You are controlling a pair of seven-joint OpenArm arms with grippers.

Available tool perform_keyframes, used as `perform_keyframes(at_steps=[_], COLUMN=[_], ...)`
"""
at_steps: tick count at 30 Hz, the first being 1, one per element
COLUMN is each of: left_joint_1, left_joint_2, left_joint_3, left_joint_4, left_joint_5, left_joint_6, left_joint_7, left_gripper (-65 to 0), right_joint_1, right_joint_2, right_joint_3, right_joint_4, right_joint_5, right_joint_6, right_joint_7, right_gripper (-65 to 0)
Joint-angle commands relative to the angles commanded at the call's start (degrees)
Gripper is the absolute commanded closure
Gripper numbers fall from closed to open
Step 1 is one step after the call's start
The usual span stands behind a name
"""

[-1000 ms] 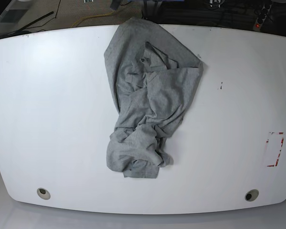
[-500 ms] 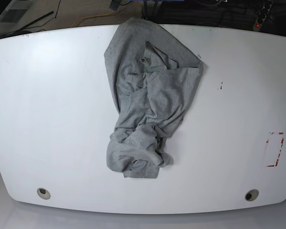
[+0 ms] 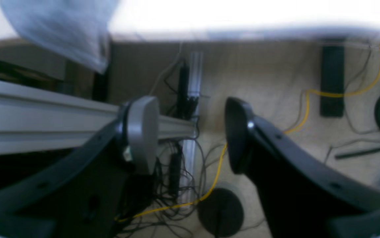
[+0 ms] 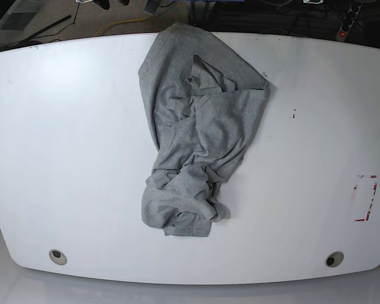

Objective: Fold the T-shirt properly

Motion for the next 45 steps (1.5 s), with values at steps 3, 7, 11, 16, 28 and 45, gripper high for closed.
perform_keyframes(at_steps=[3, 7, 11, 16, 28, 45], left_joint_1=[-0.4, -2.9, -6.6, -11.3, -19.3, -25.8], left_joint_2=[0.0, 0.0, 0.0, -0.1, -4.9, -8.0], left_joint_3=[0.0, 0.1, 0.3, 0.3, 0.0, 0.0], left_joint_4=[0.0, 0.0, 0.0, -0.1, -0.3, -0.6], left_joint_5=[0.0, 0.0, 0.4, 0.4, 0.4, 0.4], left_joint_6=[0.1, 0.1, 0.0, -0.1, 0.0, 0.0], left_joint_7=[0.0, 0.0, 0.0, 0.1, 5.0, 11.0], left_gripper=[-50.7, -50.8, -51.1, -51.1, -51.1, -51.0], right_joint_1=[1.5, 5.6, 10.1, 16.4, 30.9, 56.6], right_joint_2=[-0.3, -0.3, -0.4, -1.5, -4.3, -4.7], right_joint_3=[1.6, 2.2, 2.1, 1.8, -1.4, -17.0], right_joint_4=[1.1, 1.9, 4.8, 8.4, 9.1, 6.4], right_joint_5=[0.0, 0.0, 0.0, 0.1, 0.1, 0.2], right_joint_6=[0.00, 0.00, 0.18, 0.35, 0.53, 13.01], right_joint_7=[0.0, -0.5, -6.5, -13.4, -26.5, -54.2], right_gripper=[-30.3, -30.4, -30.4, -30.8, -44.9, -44.7])
